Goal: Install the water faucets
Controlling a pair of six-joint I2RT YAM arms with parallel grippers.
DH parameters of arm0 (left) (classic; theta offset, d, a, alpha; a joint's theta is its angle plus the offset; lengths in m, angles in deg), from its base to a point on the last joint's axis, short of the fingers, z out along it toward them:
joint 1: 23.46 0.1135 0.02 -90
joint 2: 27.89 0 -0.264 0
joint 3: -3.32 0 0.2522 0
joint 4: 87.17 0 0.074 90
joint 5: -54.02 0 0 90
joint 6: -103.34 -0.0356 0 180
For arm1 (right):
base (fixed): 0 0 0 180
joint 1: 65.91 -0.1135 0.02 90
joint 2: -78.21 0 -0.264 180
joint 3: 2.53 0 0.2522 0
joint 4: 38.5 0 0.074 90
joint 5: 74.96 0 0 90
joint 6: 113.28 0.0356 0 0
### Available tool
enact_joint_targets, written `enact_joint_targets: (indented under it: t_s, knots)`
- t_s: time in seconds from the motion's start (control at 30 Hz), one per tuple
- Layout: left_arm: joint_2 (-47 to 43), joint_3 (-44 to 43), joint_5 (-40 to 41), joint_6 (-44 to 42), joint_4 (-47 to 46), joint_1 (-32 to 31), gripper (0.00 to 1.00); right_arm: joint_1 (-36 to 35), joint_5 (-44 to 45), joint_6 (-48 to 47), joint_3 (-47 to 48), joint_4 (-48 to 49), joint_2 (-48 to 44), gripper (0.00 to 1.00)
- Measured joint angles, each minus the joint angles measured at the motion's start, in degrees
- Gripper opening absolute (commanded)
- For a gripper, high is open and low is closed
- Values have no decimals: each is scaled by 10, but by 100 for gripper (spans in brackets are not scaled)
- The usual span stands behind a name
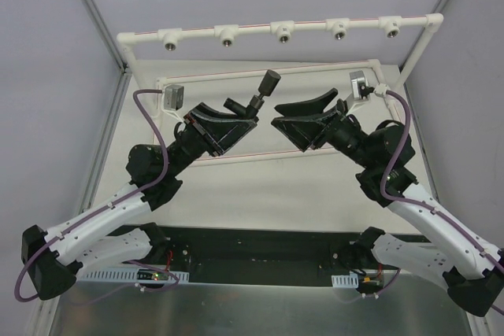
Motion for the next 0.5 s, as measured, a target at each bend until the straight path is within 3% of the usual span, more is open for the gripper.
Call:
enact_joint_targets:
  t_s: [0.5]
  knots:
    - [46, -5, -35, 68, -79, 0, 0, -4, -21, 13, 17, 87, 35, 67]
